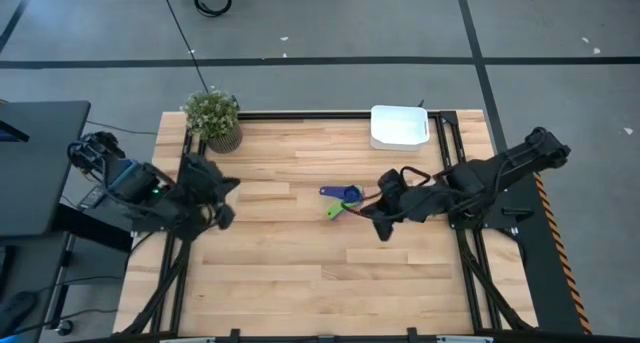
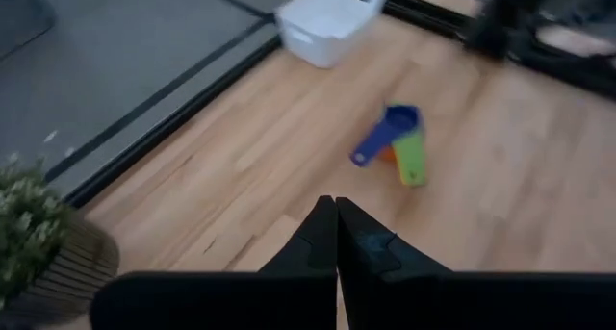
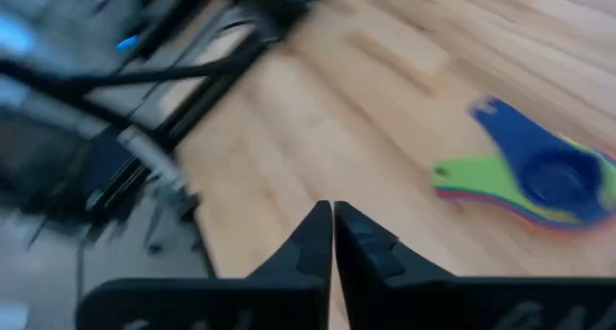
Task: Nest measuring cups in basket
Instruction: Stack the dark blue measuring cup on top of the green measuring cup
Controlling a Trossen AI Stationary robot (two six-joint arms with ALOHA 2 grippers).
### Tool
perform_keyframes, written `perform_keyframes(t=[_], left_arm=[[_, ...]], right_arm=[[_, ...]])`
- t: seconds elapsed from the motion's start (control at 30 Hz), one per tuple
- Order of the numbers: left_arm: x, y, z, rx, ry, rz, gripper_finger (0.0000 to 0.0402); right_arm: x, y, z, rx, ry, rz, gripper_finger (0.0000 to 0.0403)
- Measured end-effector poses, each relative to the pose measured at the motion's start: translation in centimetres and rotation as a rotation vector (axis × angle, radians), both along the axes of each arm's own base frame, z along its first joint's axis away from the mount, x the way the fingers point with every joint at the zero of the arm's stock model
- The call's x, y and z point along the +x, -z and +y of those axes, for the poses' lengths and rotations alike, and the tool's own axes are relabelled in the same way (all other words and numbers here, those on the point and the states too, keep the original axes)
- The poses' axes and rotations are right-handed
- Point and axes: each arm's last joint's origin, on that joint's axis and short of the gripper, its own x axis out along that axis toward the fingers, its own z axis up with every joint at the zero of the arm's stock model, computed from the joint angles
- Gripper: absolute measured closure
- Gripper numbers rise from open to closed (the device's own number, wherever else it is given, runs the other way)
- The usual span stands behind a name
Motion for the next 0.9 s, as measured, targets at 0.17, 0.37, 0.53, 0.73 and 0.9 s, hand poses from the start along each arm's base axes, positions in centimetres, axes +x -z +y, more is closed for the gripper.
perform_keyframes(t=[0.17, 0.37, 0.53, 0.73, 0.9], left_arm=[[2.6, 1.2, 0.6, -0.02, -0.125, 0.042, 0.04], [6.3, 3.3, 1.1, 0.017, -0.211, 0.126, 0.04], [9.9, 4.8, 2.4, 0.058, -0.239, 0.147, 0.04], [15.0, 7.1, 5.3, 0.096, -0.212, 0.2, 0.04], [19.1, 9.5, 9.3, 0.019, -0.108, 0.235, 0.04]], right_arm=[[-0.3, -1.7, 0.4, -0.088, -0.215, -0.126, 0.0397], [-0.8, -2.8, 0.3, -0.143, -0.321, -0.203, 0.0391], [-1.1, -3.1, 0.2, -0.145, -0.318, -0.217, 0.0395], [-1.1, -3.1, 0.2, -0.145, -0.317, -0.219, 0.0393], [-1.0, -3.3, 0.2, -0.141, -0.321, -0.237, 0.0393]])
